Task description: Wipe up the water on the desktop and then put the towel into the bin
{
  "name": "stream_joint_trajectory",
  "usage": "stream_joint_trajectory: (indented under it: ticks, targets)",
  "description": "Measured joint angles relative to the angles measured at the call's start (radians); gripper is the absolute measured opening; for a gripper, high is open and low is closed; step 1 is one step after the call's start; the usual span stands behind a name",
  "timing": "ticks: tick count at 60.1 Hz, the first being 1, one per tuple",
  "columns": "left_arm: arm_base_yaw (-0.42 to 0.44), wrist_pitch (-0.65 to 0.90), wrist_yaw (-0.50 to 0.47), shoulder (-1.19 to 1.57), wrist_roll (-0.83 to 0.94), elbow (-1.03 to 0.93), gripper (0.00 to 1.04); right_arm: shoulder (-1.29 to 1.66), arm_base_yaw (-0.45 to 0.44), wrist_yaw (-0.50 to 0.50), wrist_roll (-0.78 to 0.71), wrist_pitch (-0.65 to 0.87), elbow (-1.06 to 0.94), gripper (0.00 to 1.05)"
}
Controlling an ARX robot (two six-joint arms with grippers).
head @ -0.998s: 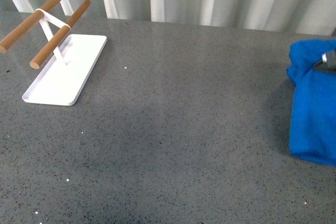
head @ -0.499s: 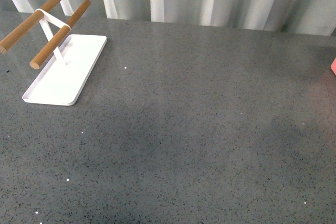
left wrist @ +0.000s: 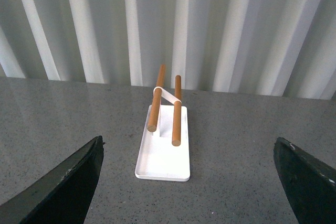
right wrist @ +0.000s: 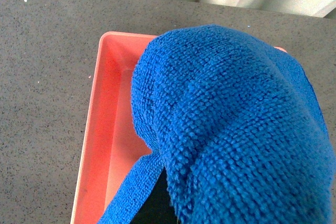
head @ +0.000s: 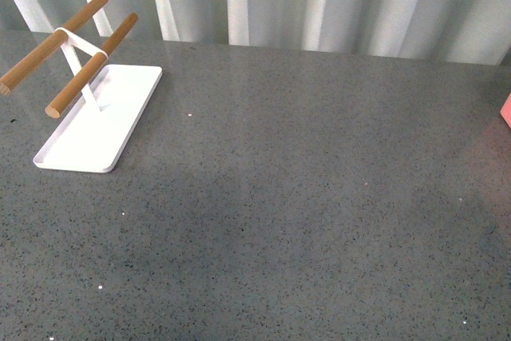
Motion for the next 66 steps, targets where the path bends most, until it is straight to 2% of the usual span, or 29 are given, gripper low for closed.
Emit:
stream_joint_trajectory:
  ticks: [16,25,27,33,55,57,66]
  targets:
    - [0.0,0.0,0.0,0.0,0.0,0.0,0.98,0.139,0.024,0.082,-0.001,0.021,0.0,0.04]
    - [0.0,0.0,0.0,0.0,0.0,0.0,0.98,0.241,-0.002,0.207,-0.026,0.048,-0.015,0.06]
    - [0.0,0.0,0.0,0.0,0.0,0.0,0.98,0.257,-0.007,0.232,-0.027,0.05,-0.018,0.11]
    - [0.0,0.0,0.0,0.0,0.0,0.0,0.98,0.286,-0.025,0.246,-0.031,0.032,-0.018,0.36]
    - [0.0,0.0,0.0,0.0,0.0,0.0,0.98,0.286,-0.025,0.24,-0.047,0.011,-0.007,0.96]
    - [0.0,0.0,0.0,0.0,0.0,0.0,0.98,0.286,-0.028,0.243,-0.048,0.009,-0.007,1.0]
    - [0.0,0.0,0.0,0.0,0.0,0.0,0.98,0.286,-0.042,0.271,-0.058,-0.013,-0.004,0.97]
